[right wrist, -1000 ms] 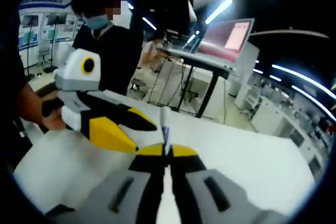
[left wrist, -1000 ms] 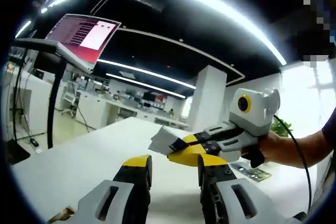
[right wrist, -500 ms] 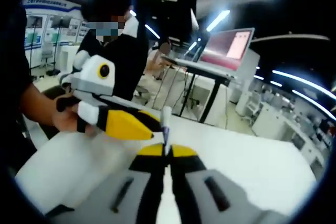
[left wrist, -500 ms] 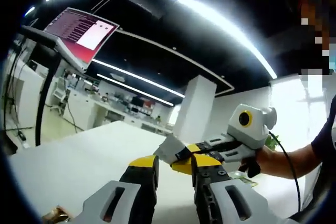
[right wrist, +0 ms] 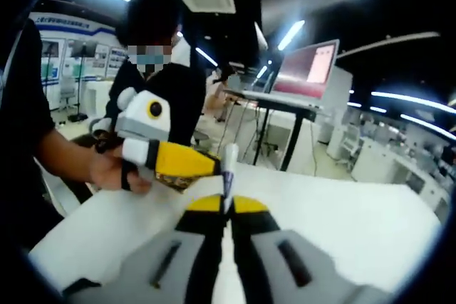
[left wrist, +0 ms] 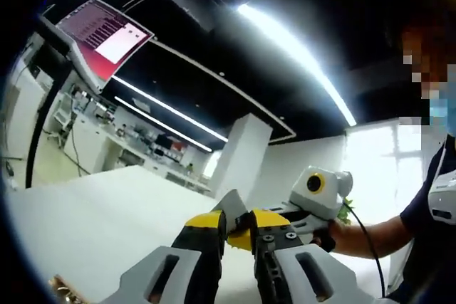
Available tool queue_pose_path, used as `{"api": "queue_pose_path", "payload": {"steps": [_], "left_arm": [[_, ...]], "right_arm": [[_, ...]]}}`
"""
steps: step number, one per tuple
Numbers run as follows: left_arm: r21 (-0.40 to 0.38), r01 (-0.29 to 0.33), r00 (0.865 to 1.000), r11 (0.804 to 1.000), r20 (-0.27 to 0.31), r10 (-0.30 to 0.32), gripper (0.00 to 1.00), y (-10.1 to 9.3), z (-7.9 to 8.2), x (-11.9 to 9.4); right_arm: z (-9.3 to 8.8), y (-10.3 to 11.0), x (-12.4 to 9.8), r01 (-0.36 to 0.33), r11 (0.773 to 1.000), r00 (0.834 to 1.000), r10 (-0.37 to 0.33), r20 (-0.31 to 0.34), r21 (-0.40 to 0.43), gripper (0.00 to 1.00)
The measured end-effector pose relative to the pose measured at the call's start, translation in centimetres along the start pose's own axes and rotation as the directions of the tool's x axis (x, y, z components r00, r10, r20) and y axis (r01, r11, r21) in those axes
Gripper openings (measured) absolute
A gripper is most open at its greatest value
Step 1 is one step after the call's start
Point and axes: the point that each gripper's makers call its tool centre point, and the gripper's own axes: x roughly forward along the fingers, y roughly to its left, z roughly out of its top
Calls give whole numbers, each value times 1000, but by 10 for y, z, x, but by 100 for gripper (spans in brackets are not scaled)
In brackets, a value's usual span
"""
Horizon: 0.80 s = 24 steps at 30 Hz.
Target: Arrange the skincare products in the storage area until every visible bottle or jar stands upright without overlapping.
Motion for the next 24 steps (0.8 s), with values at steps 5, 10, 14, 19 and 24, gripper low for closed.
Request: {"api": "queue_pose_path", "payload": {"steps": [5,10,14,19,24], "left_arm": [[-31,60,998,998,12,-60,7,-9,1,1],[-49,123,992,991,16,-123,5,-20,2,1],[-63,171,985,983,7,-171,5,-31,-2,3],[-43,191,982,981,5,-191,2,-37,-2,3],[-35,218,976,975,7,-218,0,-42,1,0]], "right_arm": [[2,6,-5,-13,1000,1000,13,25,8,2],[4,10,-9,-36,999,999,36,38,22,1],[4,15,-14,-47,999,998,46,37,22,1],[5,18,-15,-59,998,998,58,39,25,1],[9,24,-17,-62,998,997,61,50,15,6]]}}
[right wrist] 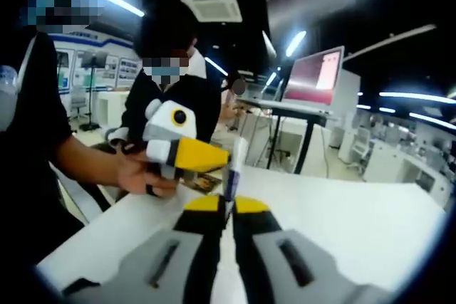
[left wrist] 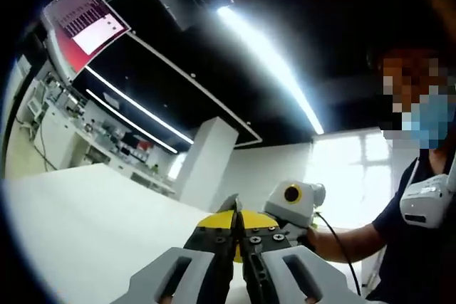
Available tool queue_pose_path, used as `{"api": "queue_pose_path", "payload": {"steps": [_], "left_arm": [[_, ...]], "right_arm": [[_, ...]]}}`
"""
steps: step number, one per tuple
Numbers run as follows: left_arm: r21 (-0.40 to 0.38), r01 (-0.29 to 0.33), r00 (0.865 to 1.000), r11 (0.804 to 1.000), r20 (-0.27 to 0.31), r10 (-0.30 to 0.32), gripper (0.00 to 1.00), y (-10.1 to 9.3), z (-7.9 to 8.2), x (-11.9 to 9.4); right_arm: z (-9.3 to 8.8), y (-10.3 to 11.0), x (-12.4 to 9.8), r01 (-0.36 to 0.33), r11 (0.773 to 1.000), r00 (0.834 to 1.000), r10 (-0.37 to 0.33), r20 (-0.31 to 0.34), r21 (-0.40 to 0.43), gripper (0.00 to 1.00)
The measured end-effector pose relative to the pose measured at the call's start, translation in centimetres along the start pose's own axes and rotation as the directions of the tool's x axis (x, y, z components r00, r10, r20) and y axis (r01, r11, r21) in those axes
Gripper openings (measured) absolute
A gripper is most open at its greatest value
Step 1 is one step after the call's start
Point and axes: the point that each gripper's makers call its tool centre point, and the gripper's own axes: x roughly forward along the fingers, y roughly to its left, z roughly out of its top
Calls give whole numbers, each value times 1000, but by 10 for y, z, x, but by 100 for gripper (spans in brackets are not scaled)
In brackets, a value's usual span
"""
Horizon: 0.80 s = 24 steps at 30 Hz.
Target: Arrange the skincare products in the storage area until every visible bottle or jar stands upright without overlapping.
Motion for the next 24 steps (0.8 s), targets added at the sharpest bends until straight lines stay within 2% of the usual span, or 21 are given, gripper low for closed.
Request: {"api": "queue_pose_path", "payload": {"steps": [5,10,13,15,17,21,24], "left_arm": [[-24,48,999,999,7,-48,0,-8,3,-1],[-58,98,995,993,20,-97,0,-15,7,-2],[-75,131,991,988,13,-131,0,-21,6,-1],[-89,164,986,982,2,-165,0,-27,4,1],[-99,186,982,977,-13,-189,0,-32,0,3],[-108,201,978,974,-43,-206,0,-38,-8,9],[-114,206,974,972,-68,-214,0,-41,-14,15]], "right_arm": [[4,4,-5,0,1000,1000,0,3,9,15],[0,7,-15,-11,999,1000,12,-21,49,30],[2,7,-24,-23,988,999,19,29,151,35],[2,8,-31,-59,964,997,42,72,259,40],[1,6,-36,-73,943,994,43,101,324,42],[5,7,-52,-118,918,984,58,168,378,37],[7,6,-62,-121,915,982,52,184,386,31]]}}
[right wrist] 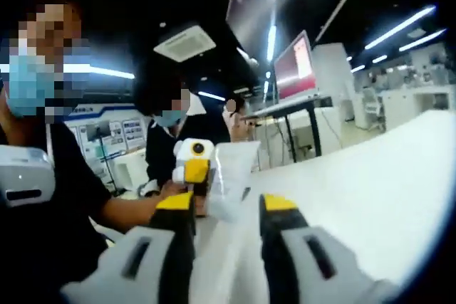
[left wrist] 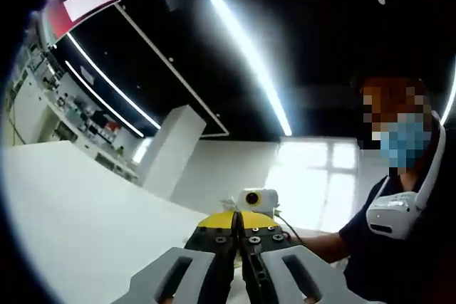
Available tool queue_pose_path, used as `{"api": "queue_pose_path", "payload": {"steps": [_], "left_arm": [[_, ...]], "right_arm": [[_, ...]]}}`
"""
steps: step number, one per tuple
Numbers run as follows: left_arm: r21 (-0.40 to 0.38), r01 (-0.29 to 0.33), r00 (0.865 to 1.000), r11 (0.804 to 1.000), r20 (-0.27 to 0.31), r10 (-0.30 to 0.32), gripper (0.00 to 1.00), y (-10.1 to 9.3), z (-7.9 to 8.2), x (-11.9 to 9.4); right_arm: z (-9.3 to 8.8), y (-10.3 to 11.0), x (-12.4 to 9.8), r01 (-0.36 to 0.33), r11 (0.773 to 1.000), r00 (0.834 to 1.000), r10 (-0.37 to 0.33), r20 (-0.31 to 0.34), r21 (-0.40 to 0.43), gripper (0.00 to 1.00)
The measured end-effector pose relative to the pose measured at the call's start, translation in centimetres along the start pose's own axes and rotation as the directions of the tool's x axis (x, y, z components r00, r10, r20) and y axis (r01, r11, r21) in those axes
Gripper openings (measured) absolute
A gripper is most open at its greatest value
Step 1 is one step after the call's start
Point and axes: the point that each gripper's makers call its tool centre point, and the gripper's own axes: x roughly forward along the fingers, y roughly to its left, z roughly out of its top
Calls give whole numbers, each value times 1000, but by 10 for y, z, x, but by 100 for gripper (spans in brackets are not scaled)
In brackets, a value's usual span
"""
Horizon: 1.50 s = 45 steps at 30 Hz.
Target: Arrange the skincare products in the storage area until every visible bottle or jar stands upright without overlapping.
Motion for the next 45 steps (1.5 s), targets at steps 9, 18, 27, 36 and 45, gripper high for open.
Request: {"api": "queue_pose_path", "payload": {"steps": [9,18,27,36,45], "left_arm": [[2,-22,996,1000,-81,22,0,5,-18,14],[12,-59,985,998,-159,60,0,16,-36,28],[16,-89,975,996,-203,90,0,29,-50,43],[7,-137,957,991,-256,134,0,52,-64,63],[18,-121,945,992,-304,121,0,61,-74,75]], "right_arm": [[3,0,-28,48,997,999,-48,12,-56,12],[-5,-5,-54,107,986,994,-108,-2,-130,2],[-12,-18,-71,195,965,980,-200,-9,-177,0],[-23,-41,-91,320,933,945,-327,-19,-168,0],[-28,-46,-106,341,927,936,-350,-32,-156,4]]}}
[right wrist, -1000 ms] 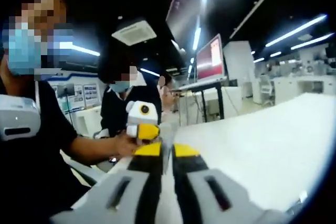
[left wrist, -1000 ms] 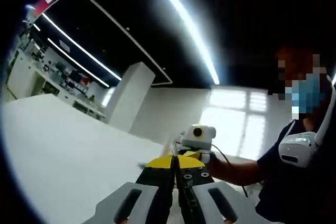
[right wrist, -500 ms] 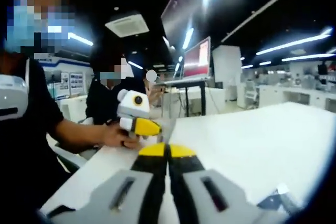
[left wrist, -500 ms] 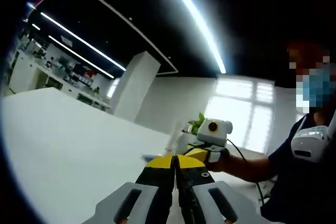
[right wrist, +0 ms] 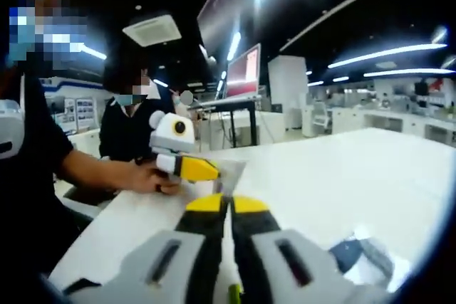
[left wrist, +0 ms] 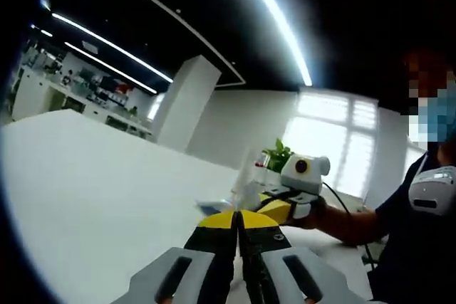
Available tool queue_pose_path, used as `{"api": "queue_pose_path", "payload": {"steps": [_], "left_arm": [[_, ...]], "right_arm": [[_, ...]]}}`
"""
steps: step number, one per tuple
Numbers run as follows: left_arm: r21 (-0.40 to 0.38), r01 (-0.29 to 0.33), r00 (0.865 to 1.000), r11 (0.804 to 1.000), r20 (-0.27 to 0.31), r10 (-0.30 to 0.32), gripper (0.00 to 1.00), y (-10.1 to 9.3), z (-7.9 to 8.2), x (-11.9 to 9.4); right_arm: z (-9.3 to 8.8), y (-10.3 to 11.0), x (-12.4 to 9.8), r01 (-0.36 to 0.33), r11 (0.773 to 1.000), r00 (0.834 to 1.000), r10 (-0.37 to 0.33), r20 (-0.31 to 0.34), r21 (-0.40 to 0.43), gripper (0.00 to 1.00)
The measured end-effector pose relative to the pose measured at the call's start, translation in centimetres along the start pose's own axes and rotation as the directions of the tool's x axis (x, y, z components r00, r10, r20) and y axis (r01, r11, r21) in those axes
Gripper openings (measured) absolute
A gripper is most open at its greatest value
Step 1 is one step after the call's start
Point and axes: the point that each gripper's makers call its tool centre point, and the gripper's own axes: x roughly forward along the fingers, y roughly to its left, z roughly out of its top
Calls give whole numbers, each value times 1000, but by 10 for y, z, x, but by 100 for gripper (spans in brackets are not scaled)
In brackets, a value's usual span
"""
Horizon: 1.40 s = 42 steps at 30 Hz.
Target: Arrange the skincare products in the storage area until every visible bottle or jar stands upright without overlapping.
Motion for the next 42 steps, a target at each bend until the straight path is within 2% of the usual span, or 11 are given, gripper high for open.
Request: {"api": "queue_pose_path", "payload": {"steps": [3,7,12,20,26,33,42], "left_arm": [[6,-3,1000,1000,-10,3,0,3,-1,4],[11,-4,1000,1000,-18,4,0,6,-1,10],[37,-15,999,999,-40,17,0,12,-3,23],[57,-38,999,998,-31,40,0,24,1,41],[64,-51,997,997,-46,54,0,33,2,56],[96,-80,993,992,-81,88,0,42,-3,70],[143,-126,983,982,-116,143,0,53,-9,73]], "right_arm": [[0,-4,-2,5,1000,1000,-5,-1,10,6],[-2,-11,-5,36,999,999,-36,-5,-4,0],[-7,-25,-10,95,995,995,-96,-21,-4,0],[-7,-47,-14,190,979,982,-190,-8,78,0],[-12,-67,-19,273,952,962,-272,-23,141,0],[-24,-80,-20,347,917,938,-341,-65,194,0],[-38,-83,-13,402,887,916,-385,-116,228,0]]}}
